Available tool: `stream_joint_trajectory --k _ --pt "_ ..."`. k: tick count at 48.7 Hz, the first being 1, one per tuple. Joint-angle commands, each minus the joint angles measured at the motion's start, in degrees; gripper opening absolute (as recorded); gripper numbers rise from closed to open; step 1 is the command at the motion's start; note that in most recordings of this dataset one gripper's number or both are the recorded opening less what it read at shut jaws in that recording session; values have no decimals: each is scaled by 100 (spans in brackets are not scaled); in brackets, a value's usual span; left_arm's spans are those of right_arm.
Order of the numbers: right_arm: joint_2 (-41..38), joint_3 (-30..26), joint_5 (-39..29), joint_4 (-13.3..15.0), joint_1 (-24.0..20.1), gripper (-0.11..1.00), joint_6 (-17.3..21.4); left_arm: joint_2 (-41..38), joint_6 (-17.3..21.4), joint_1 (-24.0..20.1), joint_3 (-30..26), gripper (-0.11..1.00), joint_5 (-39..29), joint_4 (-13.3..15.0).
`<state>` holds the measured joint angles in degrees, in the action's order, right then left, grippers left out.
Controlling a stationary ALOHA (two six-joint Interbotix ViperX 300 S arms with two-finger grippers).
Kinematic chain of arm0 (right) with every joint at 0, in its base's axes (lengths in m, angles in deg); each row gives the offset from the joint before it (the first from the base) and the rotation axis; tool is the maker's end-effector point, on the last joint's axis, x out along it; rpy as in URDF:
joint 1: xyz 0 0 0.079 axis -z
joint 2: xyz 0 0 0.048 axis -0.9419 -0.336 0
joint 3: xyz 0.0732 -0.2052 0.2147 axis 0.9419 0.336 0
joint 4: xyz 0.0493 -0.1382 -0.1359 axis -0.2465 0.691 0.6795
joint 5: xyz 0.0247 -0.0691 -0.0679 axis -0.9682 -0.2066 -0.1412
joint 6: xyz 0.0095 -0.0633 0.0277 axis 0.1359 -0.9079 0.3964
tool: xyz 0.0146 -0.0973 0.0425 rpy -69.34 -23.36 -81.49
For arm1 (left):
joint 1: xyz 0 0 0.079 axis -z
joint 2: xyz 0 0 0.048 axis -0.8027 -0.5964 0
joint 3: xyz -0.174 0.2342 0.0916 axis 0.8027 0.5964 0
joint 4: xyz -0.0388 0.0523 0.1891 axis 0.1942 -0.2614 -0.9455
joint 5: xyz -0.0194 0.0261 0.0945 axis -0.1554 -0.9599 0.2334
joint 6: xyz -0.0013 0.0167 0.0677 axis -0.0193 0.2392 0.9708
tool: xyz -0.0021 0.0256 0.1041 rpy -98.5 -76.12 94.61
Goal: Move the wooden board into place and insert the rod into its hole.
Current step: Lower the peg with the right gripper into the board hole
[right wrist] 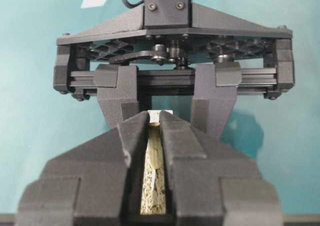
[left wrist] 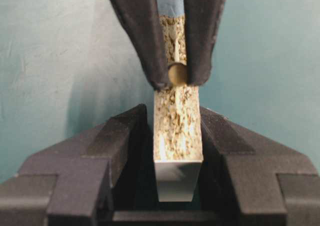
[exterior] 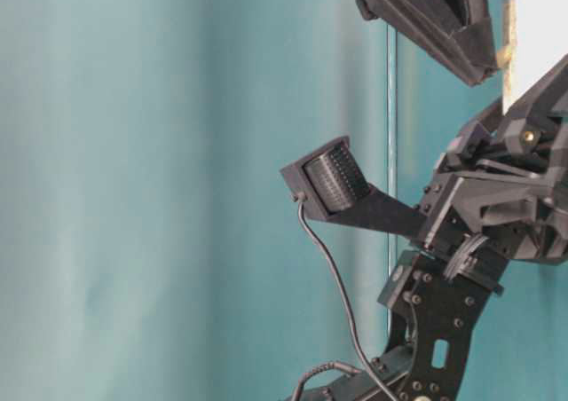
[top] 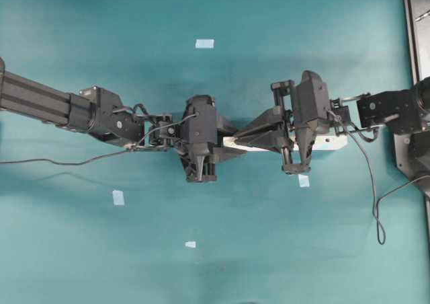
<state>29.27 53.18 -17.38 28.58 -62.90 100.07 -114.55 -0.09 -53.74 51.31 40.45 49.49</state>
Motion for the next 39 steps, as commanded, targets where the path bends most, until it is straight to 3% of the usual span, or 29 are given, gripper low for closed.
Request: stream_joint_trajectory --k 1,16,31,39 --pt "53 18 -9 -18 18 9 0 35 70 -53 26 32 -79 18" --pt "281 185 -185 -26 18 9 44 35 70 -53 18 32 -79 18" --pt "448 -88 -1714 18 -158 9 53 35 70 -53 9 32 -79 18" --pt "492 -202 -2180 53 -255 9 70 44 70 -53 9 32 -79 18"
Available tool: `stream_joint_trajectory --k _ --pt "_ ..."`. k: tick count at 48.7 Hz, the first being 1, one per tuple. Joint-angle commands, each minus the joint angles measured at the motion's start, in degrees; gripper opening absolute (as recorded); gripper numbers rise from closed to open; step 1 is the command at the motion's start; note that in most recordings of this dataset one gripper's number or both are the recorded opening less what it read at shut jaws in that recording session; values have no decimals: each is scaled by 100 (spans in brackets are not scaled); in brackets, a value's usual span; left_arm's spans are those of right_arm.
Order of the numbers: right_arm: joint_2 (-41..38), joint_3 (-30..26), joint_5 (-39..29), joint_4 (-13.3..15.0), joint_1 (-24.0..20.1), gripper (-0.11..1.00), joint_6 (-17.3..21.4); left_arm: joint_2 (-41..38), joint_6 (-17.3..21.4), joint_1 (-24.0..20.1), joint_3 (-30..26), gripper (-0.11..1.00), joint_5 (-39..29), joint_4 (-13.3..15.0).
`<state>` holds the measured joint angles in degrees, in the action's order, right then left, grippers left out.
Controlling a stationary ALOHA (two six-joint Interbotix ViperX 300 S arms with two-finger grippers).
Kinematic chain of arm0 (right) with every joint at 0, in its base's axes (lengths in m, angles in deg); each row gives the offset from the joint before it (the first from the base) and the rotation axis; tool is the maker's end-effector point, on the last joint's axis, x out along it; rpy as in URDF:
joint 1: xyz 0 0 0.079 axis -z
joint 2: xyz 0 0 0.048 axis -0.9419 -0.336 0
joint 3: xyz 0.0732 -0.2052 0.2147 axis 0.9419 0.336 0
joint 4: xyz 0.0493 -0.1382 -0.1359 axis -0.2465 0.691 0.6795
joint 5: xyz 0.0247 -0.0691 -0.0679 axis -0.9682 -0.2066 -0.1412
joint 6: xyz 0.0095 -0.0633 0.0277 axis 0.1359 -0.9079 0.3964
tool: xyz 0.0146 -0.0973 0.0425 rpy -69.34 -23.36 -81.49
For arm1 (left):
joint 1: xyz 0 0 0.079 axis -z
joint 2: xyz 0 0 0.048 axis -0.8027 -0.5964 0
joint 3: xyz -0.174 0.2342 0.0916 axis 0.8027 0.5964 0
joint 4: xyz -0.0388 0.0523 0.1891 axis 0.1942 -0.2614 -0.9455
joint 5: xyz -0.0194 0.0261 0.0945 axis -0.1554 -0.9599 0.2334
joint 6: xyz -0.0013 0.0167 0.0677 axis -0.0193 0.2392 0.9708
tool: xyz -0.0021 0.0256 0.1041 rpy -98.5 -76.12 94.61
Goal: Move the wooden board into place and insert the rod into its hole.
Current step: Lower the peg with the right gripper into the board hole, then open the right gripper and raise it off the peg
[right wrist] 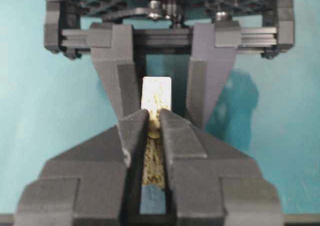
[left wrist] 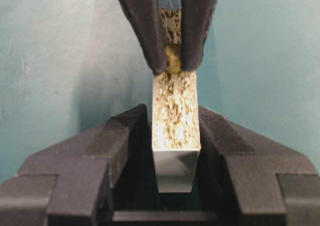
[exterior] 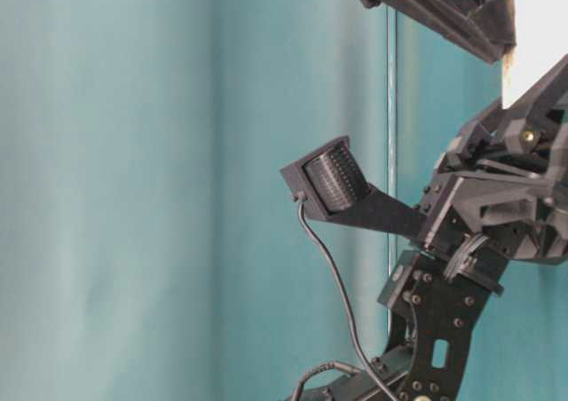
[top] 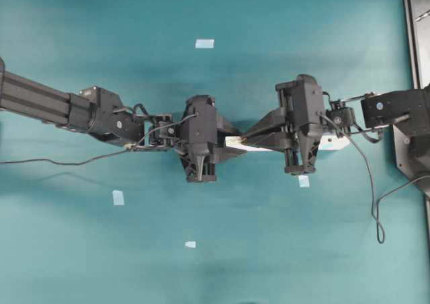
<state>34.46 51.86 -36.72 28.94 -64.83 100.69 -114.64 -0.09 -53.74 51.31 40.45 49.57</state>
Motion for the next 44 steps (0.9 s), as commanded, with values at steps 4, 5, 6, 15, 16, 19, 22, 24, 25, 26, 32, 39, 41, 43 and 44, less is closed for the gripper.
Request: stream_joint_trajectory --k 4,5,6,15,16,19,22,24,25,26,32,39,41,43,44 --pt "0 -70 -308 18 -123 9 18 53 70 -53 18 32 -79 9" --pt "9 -70 -316 18 -132 9 18 53 70 -53 18 32 -79 9" --pt "18 -70 -325 18 -141 9 18 53 70 -53 18 32 -79 9" --pt "88 -9 -352 18 -176 9 53 53 70 -53 44 32 -79 9" --pt "97 -9 -343 18 -176 9 53 53 70 -53 44 32 -79 9" --pt "114 -18 -352 18 -176 9 62 62 70 -53 35 32 -79 9" --pt "114 -26 -352 18 -176 9 70 70 70 -53 35 32 -79 9" --pt "114 -35 -352 18 -176 9 79 70 70 -53 35 32 -79 18" --pt "114 -35 -352 18 -176 9 79 70 70 -53 35 32 -79 9" --pt "114 -44 -352 18 -176 9 79 70 70 -53 35 32 -79 9" --pt "114 -44 -352 18 -176 9 141 70 70 -53 35 32 -79 18" --pt "158 -44 -360 18 -176 9 158 79 44 -53 35 32 -79 9" --pt "211 -53 -360 18 -176 9 149 70 44 -53 35 32 -79 9" --pt "281 -62 -378 18 -176 10 149 70 44 -53 35 32 -79 9" --pt "325 -70 -387 18 -176 13 149 70 44 -53 35 32 -79 9"
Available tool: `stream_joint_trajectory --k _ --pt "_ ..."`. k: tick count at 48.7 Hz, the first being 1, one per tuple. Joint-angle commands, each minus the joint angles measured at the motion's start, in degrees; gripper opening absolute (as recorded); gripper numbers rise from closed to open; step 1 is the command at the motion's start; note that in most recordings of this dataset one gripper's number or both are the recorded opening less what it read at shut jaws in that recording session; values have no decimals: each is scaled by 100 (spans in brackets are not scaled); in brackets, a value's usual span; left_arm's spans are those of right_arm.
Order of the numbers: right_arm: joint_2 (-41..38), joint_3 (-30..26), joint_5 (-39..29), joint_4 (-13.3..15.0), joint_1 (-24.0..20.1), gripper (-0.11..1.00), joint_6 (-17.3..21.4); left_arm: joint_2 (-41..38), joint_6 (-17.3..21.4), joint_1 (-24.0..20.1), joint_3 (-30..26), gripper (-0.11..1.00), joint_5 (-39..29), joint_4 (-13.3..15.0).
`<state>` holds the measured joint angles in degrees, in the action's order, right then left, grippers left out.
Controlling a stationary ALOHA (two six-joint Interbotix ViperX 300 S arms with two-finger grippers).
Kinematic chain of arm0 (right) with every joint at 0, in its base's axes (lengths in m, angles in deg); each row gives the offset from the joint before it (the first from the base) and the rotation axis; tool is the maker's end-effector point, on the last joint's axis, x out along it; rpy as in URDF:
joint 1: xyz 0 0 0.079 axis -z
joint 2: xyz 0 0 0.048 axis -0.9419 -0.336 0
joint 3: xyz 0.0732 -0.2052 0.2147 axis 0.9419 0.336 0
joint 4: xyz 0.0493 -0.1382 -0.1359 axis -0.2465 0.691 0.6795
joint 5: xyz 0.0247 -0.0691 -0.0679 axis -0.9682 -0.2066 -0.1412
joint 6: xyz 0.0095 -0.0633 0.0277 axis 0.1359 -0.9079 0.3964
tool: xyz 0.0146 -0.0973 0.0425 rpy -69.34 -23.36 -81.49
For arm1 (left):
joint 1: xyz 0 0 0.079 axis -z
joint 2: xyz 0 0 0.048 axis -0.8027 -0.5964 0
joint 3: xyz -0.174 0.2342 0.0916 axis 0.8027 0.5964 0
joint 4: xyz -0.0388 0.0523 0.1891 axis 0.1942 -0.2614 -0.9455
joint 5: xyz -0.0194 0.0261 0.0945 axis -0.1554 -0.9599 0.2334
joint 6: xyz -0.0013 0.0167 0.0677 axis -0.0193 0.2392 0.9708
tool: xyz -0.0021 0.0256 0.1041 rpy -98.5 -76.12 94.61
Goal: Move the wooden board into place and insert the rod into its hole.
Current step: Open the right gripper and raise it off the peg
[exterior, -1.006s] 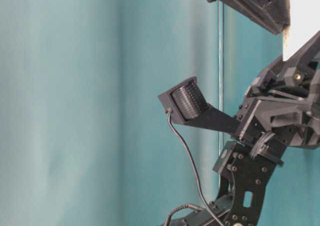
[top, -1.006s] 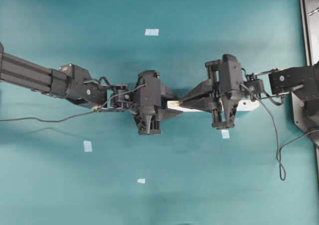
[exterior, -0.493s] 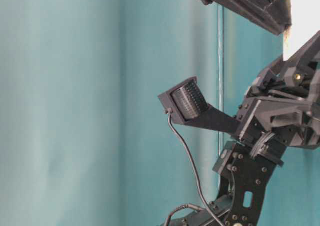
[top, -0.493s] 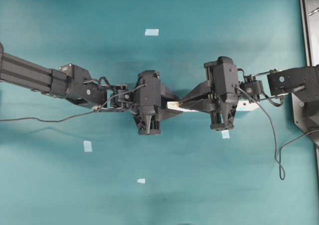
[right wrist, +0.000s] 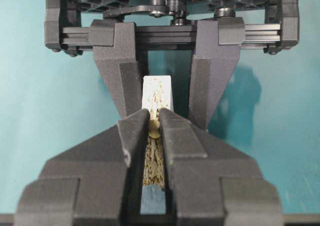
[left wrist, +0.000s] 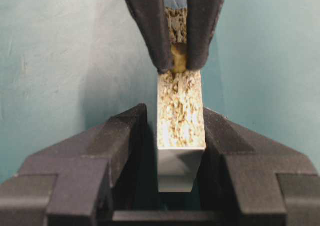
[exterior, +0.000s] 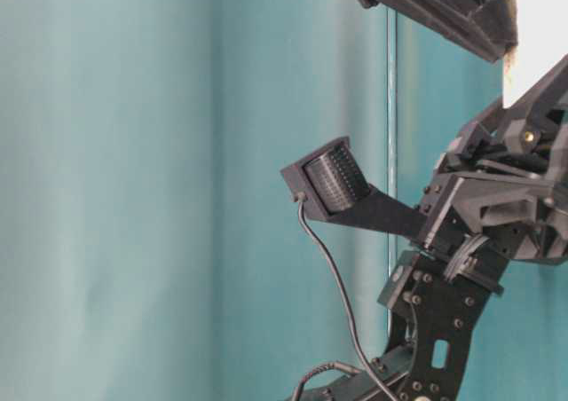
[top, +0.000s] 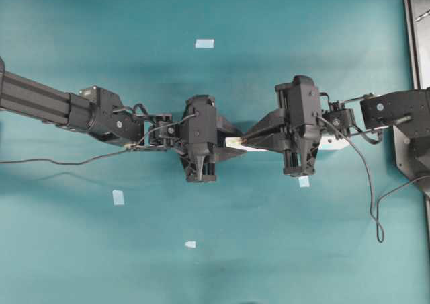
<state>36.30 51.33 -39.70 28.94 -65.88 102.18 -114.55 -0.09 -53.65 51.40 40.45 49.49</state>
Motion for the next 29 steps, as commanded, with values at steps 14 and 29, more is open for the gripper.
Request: stream_joint_trajectory --k 14,29 --pt "853 -9 -677 18 -79 88 0 0 35 -62 44 32 -193 18" --pt "1503 18 -861 18 -79 88 -9 53 9 -62 44 32 -598 18"
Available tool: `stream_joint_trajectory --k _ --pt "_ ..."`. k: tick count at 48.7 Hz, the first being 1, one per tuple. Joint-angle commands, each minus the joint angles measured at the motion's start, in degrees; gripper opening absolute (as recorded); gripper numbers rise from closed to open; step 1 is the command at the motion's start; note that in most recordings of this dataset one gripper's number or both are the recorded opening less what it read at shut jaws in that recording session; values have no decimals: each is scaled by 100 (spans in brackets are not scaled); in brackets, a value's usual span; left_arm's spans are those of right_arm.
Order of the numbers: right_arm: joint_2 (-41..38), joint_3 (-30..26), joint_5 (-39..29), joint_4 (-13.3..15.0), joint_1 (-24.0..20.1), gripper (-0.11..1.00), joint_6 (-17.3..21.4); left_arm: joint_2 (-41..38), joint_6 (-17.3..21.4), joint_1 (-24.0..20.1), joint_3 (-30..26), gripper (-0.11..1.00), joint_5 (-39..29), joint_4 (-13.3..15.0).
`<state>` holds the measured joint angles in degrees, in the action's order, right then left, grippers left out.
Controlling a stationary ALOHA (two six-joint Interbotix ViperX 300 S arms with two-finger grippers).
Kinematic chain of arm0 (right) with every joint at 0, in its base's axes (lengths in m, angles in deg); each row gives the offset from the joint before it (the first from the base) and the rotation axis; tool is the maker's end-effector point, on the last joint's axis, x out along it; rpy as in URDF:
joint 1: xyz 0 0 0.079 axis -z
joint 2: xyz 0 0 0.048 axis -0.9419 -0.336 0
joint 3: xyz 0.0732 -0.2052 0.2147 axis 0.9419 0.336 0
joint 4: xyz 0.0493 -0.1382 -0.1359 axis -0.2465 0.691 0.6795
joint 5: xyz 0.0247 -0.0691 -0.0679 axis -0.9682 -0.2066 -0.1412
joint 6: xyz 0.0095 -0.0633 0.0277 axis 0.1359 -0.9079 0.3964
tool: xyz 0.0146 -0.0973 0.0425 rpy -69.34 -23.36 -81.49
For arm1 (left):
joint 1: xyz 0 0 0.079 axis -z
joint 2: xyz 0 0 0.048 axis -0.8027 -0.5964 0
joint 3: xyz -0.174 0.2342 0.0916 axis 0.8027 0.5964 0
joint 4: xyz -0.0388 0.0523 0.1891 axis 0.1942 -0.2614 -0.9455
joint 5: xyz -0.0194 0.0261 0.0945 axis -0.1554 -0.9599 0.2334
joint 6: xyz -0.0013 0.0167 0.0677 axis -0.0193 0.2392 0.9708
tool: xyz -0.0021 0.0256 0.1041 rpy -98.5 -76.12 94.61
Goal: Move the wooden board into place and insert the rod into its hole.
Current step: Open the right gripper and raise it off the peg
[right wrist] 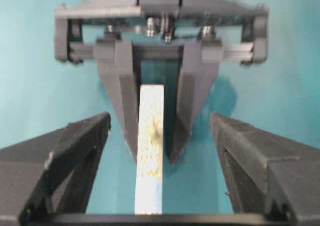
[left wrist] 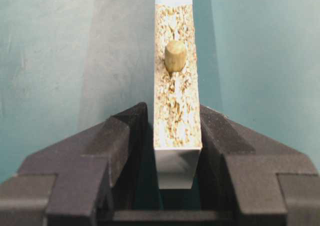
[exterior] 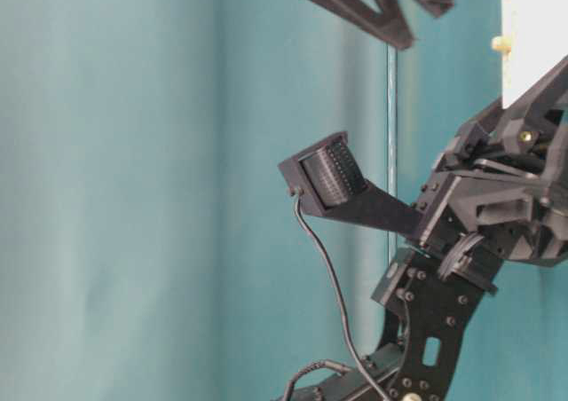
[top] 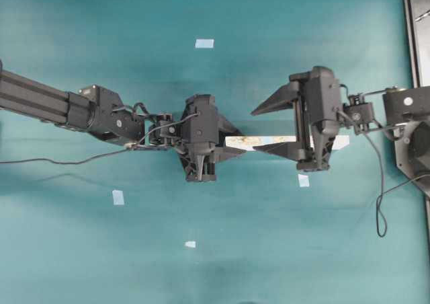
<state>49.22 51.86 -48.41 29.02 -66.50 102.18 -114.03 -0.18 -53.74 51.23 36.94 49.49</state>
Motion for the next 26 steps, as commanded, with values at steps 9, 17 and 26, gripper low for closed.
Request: stream_joint_trajectory --k 9,17,26 --pt "554 79 9 9 -18 88 -9 9 -9 -53 62 26 -457 18" --pt "809 264 0 9 -18 88 0 44 -158 -53 62 40 -457 26" --pt "1151 510 -141 9 -18 88 0 141 -176 -53 62 57 -457 26"
